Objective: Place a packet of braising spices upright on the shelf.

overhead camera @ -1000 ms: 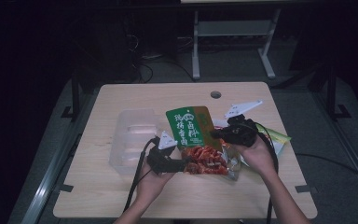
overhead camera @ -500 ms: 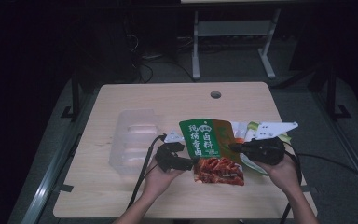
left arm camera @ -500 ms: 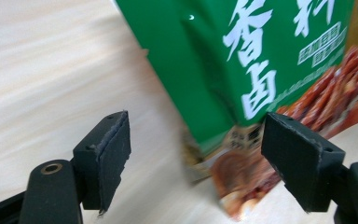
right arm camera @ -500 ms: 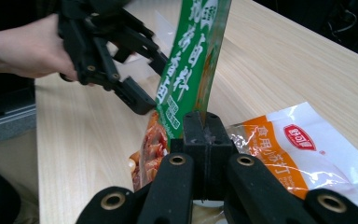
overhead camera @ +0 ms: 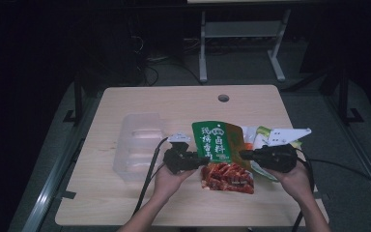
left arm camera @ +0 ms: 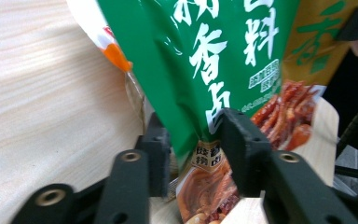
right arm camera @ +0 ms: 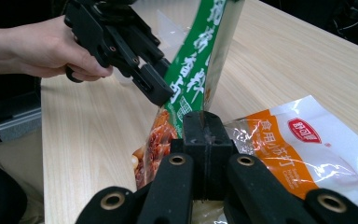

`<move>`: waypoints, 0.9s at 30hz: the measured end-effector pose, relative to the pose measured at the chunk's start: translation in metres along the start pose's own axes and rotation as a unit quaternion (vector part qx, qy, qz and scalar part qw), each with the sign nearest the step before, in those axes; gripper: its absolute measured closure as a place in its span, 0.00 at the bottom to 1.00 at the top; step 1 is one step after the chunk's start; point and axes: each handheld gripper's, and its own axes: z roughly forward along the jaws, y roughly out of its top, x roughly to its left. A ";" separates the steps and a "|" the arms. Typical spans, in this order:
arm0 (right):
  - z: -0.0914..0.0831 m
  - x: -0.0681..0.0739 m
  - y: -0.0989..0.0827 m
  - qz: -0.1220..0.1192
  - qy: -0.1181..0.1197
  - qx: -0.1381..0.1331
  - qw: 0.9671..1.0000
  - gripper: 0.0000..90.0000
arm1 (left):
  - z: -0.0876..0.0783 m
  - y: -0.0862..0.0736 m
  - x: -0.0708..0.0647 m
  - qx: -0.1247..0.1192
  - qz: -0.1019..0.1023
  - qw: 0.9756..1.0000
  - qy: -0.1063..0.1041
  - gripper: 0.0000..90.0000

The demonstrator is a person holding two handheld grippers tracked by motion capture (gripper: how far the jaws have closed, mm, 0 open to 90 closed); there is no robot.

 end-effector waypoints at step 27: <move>0.028 0.003 -0.006 0.045 0.028 0.027 0.998 0.85 | -0.028 -0.005 -0.020 -0.018 0.088 0.995 0.049 0.96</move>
